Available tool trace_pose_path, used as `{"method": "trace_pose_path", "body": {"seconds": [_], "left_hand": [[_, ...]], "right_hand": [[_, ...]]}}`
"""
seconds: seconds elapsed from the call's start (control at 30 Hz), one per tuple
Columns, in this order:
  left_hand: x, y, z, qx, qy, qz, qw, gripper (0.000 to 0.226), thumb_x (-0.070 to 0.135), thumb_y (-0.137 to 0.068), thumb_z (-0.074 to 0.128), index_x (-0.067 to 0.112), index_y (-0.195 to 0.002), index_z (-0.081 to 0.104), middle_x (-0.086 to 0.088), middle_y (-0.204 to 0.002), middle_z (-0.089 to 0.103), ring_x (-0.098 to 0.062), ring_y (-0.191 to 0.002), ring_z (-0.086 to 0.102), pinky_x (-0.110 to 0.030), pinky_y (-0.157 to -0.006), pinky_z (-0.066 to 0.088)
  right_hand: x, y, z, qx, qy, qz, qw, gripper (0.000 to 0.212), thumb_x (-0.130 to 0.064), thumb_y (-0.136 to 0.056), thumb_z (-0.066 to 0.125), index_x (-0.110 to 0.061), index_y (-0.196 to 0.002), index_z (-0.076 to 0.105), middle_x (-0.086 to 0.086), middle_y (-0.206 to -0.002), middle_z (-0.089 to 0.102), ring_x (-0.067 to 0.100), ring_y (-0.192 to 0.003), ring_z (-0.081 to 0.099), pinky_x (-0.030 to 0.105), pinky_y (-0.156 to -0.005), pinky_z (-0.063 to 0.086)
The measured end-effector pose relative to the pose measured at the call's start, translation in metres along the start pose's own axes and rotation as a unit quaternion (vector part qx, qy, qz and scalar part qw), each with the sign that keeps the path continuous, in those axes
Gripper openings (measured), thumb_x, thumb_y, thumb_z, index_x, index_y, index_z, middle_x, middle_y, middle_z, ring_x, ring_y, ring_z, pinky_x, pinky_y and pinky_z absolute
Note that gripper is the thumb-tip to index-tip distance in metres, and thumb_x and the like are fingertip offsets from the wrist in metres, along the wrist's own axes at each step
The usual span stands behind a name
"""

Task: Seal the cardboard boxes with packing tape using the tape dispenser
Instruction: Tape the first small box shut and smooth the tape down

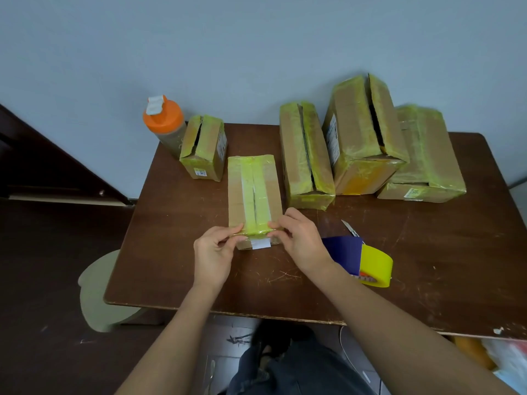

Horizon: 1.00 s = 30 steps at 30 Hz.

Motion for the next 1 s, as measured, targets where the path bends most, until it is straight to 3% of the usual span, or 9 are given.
{"method": "trace_pose_path", "body": {"seconds": [0.2,0.33,0.47,0.53,0.67,0.77,0.83,0.9,1.0], "left_hand": [[0.003,0.007,0.001,-0.023,0.032,-0.036,0.999,0.034,0.009,-0.063,0.086,0.024,-0.091,0.073,0.000,-0.092,0.063,-0.006,-0.078,0.064,-0.014,-0.072,0.053],[0.008,0.000,0.011,-0.005,-0.094,-0.010,0.996,0.023,0.011,-0.071,0.083,0.016,-0.090,0.070,0.004,-0.089,0.058,-0.011,-0.077,0.060,-0.029,-0.074,0.054],[0.006,-0.022,-0.016,-0.089,-0.102,0.001,0.991,0.035,-0.003,-0.069,0.080,0.028,-0.079,0.068,0.008,-0.083,0.059,-0.013,-0.076,0.059,-0.033,-0.072,0.049],[0.001,-0.037,-0.040,-0.124,-0.101,-0.031,0.987,0.048,-0.013,-0.073,0.073,0.034,-0.079,0.069,0.007,-0.094,0.065,-0.015,-0.089,0.064,-0.026,-0.079,0.049],[0.008,-0.051,-0.065,-0.104,-0.173,-0.057,0.978,0.041,-0.005,-0.088,0.058,0.021,-0.118,0.068,-0.008,-0.133,0.046,-0.022,-0.122,0.052,-0.026,-0.101,0.040],[0.029,-0.041,-0.049,-0.066,-0.202,-0.190,0.959,0.075,0.052,-0.088,0.059,0.016,-0.148,0.033,-0.011,-0.142,0.027,-0.034,-0.118,0.052,-0.039,-0.099,0.042],[0.036,-0.032,-0.033,-0.096,-0.231,-0.265,0.931,0.102,0.071,-0.080,0.055,0.012,-0.152,0.013,-0.015,-0.150,0.019,-0.039,-0.127,0.044,-0.045,-0.101,0.040],[0.031,-0.028,-0.021,-0.125,-0.199,-0.299,0.925,0.109,0.069,-0.079,0.058,0.009,-0.153,0.005,-0.019,-0.150,0.025,-0.040,-0.129,0.042,-0.048,-0.102,0.042],[0.023,-0.032,-0.025,-0.104,-0.093,-0.301,0.943,0.096,0.041,-0.086,0.067,0.008,-0.153,0.007,-0.012,-0.135,0.048,-0.035,-0.115,0.056,-0.050,-0.090,0.053]], "right_hand": [[0.003,0.005,-0.007,-0.036,-0.024,0.025,0.999,0.029,-0.020,-0.081,0.078,-0.006,-0.105,0.074,0.006,-0.086,0.054,0.010,-0.069,0.051,0.021,-0.068,0.048],[-0.003,0.001,-0.001,0.007,0.010,0.047,0.999,0.025,-0.018,-0.083,0.076,-0.004,-0.104,0.074,0.002,-0.084,0.051,0.003,-0.064,0.044,0.023,-0.065,0.043],[-0.018,0.001,-0.020,-0.176,0.030,0.014,0.984,0.047,-0.049,-0.087,0.064,-0.017,-0.121,0.065,-0.011,-0.095,0.053,0.003,-0.078,0.051,0.025,-0.075,0.050],[-0.024,0.002,-0.030,-0.167,0.112,-0.035,0.979,0.055,-0.065,-0.091,0.042,-0.024,-0.121,0.064,-0.011,-0.089,0.060,0.006,-0.076,0.056,0.032,-0.069,0.054],[-0.025,-0.025,-0.042,0.037,0.119,0.020,0.992,0.038,-0.038,-0.099,0.048,-0.019,-0.130,0.059,-0.001,-0.108,0.055,0.011,-0.094,0.053,0.034,-0.078,0.055],[-0.023,-0.055,-0.040,-0.033,0.082,0.100,0.991,0.061,-0.030,-0.099,0.053,-0.016,-0.153,0.029,0.006,-0.149,0.035,0.020,-0.138,0.031,0.034,-0.113,0.032],[-0.025,-0.066,-0.036,-0.100,0.010,0.159,0.982,0.072,-0.032,-0.099,0.053,-0.018,-0.157,0.013,0.003,-0.163,0.013,0.019,-0.150,0.009,0.036,-0.121,0.015],[-0.028,-0.070,-0.030,-0.138,-0.035,0.197,0.970,0.077,-0.036,-0.100,0.052,-0.018,-0.158,0.005,0.001,-0.165,0.004,0.018,-0.151,0.003,0.036,-0.122,0.010],[-0.032,-0.072,-0.033,-0.127,0.039,0.193,0.972,0.070,-0.037,-0.100,0.049,-0.013,-0.156,0.014,0.009,-0.159,0.025,0.030,-0.147,0.017,0.040,-0.119,0.018]]}}
Point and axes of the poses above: each hand's wrist, its own y-axis away from the middle knuckle, its own z-axis out of the palm, x = y × z, the point moved 1 cm from there along -y, towards the middle knuckle
